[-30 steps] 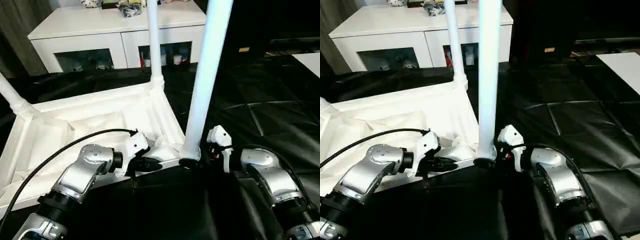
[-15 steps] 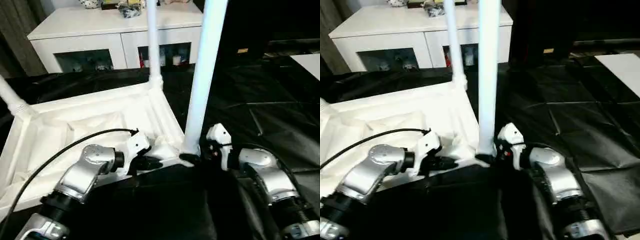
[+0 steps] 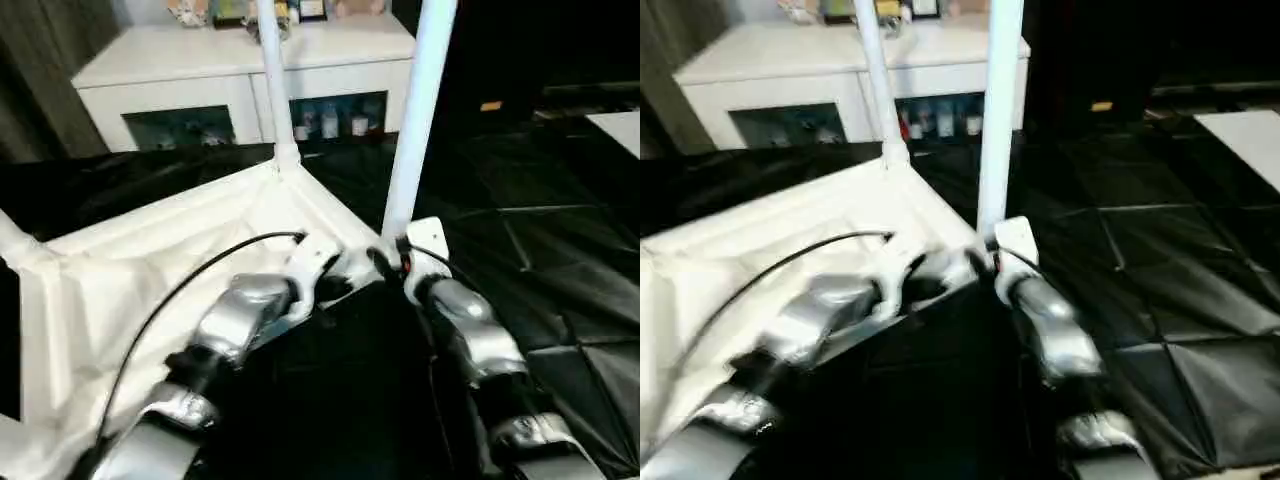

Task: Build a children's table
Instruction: Rotate leg to tighten

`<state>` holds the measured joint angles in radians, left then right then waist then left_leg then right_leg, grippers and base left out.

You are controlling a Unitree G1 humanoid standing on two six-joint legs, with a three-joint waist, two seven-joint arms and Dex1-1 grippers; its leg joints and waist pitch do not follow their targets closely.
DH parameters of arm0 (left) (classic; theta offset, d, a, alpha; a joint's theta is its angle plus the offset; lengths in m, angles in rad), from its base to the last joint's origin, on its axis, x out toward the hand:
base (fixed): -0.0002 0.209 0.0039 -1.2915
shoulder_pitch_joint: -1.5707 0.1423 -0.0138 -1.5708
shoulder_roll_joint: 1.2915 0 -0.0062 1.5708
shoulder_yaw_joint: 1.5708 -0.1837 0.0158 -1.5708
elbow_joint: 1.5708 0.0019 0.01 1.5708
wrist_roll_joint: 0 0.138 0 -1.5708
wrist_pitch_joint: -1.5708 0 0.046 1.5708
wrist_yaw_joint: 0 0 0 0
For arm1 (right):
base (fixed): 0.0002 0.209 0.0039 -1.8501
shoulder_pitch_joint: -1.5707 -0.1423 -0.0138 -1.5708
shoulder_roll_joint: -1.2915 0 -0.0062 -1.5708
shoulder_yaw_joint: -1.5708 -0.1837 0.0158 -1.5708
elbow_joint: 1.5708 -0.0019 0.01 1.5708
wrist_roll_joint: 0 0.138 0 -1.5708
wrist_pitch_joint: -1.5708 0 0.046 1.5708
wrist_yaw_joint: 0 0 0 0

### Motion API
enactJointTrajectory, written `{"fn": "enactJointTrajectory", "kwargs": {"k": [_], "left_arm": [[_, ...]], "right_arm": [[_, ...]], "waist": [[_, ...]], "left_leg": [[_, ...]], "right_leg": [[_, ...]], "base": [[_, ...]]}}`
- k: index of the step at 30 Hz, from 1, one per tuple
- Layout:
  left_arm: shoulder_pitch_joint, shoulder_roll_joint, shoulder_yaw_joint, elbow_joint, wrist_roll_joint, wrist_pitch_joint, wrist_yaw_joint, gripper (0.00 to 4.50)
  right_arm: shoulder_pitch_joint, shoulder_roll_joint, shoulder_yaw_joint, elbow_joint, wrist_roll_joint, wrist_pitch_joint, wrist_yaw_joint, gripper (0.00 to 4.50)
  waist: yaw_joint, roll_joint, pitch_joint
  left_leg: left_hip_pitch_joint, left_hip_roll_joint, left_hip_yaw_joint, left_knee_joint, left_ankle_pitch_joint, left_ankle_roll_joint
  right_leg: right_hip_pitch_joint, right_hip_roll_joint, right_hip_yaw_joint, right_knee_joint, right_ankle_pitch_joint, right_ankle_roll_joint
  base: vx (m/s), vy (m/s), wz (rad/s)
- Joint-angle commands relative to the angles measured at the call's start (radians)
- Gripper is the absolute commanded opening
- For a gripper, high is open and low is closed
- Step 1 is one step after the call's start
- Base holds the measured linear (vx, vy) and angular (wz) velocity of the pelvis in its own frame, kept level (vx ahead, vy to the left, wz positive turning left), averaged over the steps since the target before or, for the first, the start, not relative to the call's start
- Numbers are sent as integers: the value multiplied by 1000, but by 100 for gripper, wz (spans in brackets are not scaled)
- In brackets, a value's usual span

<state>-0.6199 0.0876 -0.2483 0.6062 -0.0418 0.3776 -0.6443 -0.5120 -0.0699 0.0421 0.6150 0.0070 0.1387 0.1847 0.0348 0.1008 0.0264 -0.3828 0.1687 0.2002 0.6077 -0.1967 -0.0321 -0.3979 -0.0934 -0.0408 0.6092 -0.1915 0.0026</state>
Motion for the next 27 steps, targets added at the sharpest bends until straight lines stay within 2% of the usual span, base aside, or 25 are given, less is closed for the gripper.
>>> {"fn": "enactJointTrajectory", "kwargs": {"k": [1,4,5,6,8,9,10,11,12,14,15,16,18,20,22,25,27], "left_arm": [[-16,-2,58,30,9,-25,103,0],[-9,14,45,16,10,-21,67,0],[-5,22,39,7,8,-19,43,0],[1,32,32,-4,6,-14,18,0],[11,54,15,-22,9,-19,-24,0],[31,90,-11,-53,7,-23,-99,0],[40,103,-20,-67,4,-22,-127,0],[48,115,-28,-82,1,-25,-156,0],[62,136,-43,-105,0,-52,-200,0],[97,185,-73,-165,-17,-93,-308,0],[105,196,-78,-182,-25,-97,-334,0],[131,229,-88,-234,-53,-91,-406,0],[153,270,-99,-287,-72,-67,-462,0],[165,299,-99,-309,-74,-74,-484,0],[186,340,-92,-344,-99,-54,-540,0],[195,359,-82,-354,-102,-58,-551,0],[197,364,-74,-355,-101,-59,-546,0]], "right_arm": [[32,55,40,6,32,-5,81,325],[40,39,38,-22,52,-7,116,344],[41,29,35,-30,56,-11,129,374],[43,18,36,-37,59,-14,147,374],[47,-9,40,-49,57,-22,186,392],[57,-55,48,-72,65,-30,268,392],[62,-72,51,-83,72,-29,302,392],[69,-91,53,-95,80,-30,340,392],[79,-116,58,-114,88,-35,391,392],[102,-168,68,-160,114,-42,500,392],[107,-180,70,-171,121,-42,524,392],[121,-214,77,-203,140,-41,590,392],[138,-258,87,-241,159,-36,674,392],[151,-296,98,-268,170,-32,741,392],[174,-344,119,-301,179,-34,818,392],[192,-376,137,-325,182,-33,882,392],[199,-391,148,-334,186,-27,914,392]], "waist": [[-4,-19,-47],[-6,-19,-48],[-9,-18,-49],[-11,-18,-49],[-14,-18,-49],[-16,-18,-50],[-15,-20,-51],[-18,-21,-52],[-19,-18,-53],[-18,-19,-56],[-15,-17,-57],[-14,-17,-58],[-3,-13,-57],[7,-16,-54],[16,-21,-51],[18,-20,-48],[19,-24,-47]], "left_leg": [[18,45,-31,-82,-257,37],[11,47,-34,-85,-260,49],[8,47,-35,-86,-254,49],[6,47,-36,-86,-256,49],[9,48,-36,-86,-265,49],[8,48,-35,-85,-262,51],[7,49,-36,-84,-253,54],[2,48,-35,-81,-231,71],[5,50,-33,-79,-214,84],[3,52,-34,-74,-175,110],[6,55,-32,-72,-156,124],[7,56,-30,-71,-149,129],[11,60,-27,-70,-148,138],[15,61,-24,-72,-163,133],[16,63,-25,-78,-187,107],[20,64,-25,-81,-215,85],[17,61,-24,-81,-213,77]], "right_leg": [[31,-51,29,-92,-271,-184],[38,-51,26,-89,-260,-181],[40,-51,25,-88,-251,-182],[41,-51,24,-87,-250,-183],[38,-51,23,-88,-252,-190],[38,-51,24,-87,-238,-198],[44,-52,23,-86,-223,-200],[46,-53,23,-82,-186,-210],[43,-52,24,-80,-152,-223],[48,-52,23,-71,-82,-244],[47,-52,22,-68,-48,-258],[46,-52,22,-65,-31,-266],[43,-48,20,-61,-14,-283],[38,-47,21,-62,-42,-281],[40,-49,22,-63,-92,-271],[35,-48,26,-67,-127,-263],[38,-49,27,-69,-127,-261]], "base": [[0,0,0],[0,0,0],[0,0,0],[0,0,0],[0,0,0],[0,0,0],[0,0,0],[0,0,0],[0,0,0],[26,-7,0],[0,0,0],[0,0,0],[0,0,0],[0,0,0],[0,0,0],[0,0,0],[0,0,0]]}}
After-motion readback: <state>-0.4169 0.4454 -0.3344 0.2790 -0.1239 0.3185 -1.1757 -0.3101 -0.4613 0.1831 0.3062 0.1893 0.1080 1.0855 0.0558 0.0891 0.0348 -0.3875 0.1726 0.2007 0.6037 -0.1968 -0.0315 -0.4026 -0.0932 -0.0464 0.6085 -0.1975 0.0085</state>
